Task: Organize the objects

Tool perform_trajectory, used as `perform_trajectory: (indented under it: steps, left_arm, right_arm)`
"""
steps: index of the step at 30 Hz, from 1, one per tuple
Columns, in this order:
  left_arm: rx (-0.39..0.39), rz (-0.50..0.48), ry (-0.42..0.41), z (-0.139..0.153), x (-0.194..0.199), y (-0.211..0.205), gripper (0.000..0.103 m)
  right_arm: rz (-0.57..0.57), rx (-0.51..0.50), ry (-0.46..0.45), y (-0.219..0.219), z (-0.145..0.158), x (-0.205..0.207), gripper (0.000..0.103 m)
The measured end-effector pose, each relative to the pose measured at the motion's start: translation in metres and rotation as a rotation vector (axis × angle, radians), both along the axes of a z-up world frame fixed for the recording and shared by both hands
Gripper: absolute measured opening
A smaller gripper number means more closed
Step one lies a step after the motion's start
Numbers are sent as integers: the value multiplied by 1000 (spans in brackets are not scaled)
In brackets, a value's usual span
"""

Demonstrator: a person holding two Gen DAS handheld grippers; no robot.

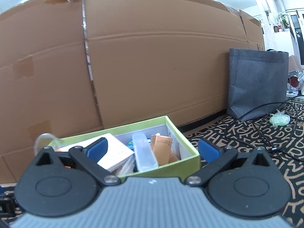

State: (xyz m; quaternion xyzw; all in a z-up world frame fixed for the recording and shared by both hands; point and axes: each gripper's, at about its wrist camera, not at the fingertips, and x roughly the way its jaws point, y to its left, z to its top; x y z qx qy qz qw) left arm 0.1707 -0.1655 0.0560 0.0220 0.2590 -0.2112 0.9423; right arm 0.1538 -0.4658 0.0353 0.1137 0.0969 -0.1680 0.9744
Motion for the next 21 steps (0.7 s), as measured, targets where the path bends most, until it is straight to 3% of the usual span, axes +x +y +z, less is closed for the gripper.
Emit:
perform_trajectory:
  steps: [4, 9, 17, 21]
  left_arm:
    - [-72, -12, 2, -2, -10, 14, 99]
    - [-82, -40, 43, 5, -13, 17, 99]
    - [-30, 6, -68, 14, -36, 23, 99]
    - [-45, 4, -43, 10, -42, 29, 99]
  right_arm:
    - [15, -96, 26, 19, 5, -39, 103]
    - [-11, -151, 89, 29, 20, -75, 103]
    - [39, -166, 242, 45, 11, -73, 103]
    - [56, -175, 257, 53, 11, -73, 103]
